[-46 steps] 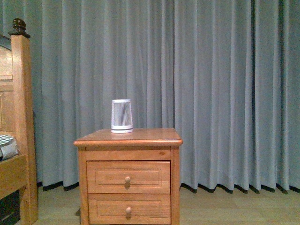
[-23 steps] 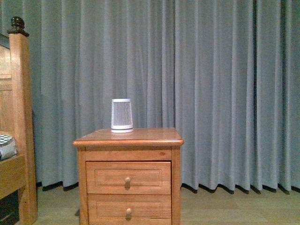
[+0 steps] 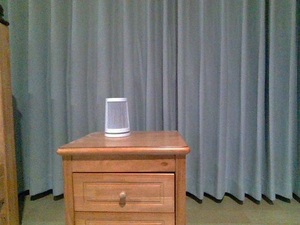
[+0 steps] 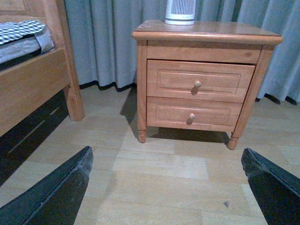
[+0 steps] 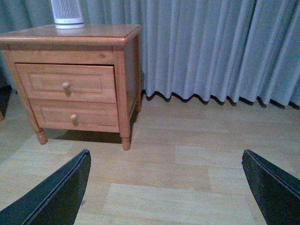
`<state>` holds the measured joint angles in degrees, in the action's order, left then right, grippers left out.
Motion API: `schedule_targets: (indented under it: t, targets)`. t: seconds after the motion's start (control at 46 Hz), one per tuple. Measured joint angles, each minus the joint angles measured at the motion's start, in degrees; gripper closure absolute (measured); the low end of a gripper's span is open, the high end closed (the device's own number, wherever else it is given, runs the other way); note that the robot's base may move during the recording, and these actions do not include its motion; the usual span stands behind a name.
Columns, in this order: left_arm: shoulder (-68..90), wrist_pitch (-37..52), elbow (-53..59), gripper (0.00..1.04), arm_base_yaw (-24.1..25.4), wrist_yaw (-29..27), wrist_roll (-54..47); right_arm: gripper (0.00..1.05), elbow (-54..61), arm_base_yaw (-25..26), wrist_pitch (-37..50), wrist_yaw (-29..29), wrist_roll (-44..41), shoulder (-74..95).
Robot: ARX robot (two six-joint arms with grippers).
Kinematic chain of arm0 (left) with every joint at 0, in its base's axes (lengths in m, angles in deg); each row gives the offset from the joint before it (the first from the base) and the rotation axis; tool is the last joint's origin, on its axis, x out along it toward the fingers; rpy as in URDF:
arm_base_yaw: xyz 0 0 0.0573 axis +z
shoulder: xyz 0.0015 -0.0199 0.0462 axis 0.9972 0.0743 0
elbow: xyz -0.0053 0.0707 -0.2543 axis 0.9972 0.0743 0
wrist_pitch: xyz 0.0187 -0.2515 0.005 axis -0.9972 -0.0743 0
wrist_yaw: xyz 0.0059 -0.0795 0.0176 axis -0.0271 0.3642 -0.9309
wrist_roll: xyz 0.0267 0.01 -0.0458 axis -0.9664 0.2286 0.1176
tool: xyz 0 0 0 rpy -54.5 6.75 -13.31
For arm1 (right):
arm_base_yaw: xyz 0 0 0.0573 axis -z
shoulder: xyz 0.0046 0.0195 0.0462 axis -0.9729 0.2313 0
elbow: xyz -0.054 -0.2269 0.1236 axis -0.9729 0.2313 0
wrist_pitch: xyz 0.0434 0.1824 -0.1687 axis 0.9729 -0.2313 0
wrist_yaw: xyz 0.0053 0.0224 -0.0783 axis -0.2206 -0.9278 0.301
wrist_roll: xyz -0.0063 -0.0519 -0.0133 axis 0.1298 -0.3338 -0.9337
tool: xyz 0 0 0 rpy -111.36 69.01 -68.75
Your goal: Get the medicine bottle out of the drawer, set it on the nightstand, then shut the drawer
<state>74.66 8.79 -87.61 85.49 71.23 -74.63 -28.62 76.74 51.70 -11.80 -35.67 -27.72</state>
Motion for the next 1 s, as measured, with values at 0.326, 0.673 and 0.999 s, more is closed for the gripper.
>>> schedule_targets:
  t: [0.326, 0.673, 0.999]
  targets:
    - [0.0, 0.0, 0.0, 0.07, 0.0, 0.0, 0.0, 0.07, 0.0, 0.0, 0.0, 0.0, 0.0, 0.0]
    - [0.0, 0.0, 0.0, 0.07, 0.0, 0.0, 0.0, 0.07, 0.0, 0.0, 0.0, 0.0, 0.0, 0.0]
    - [1.6, -3.4, -1.1, 0.07, 0.9, 3.2, 3.3, 0.07, 0.0, 0.0, 0.0, 0.0, 0.0, 0.0]
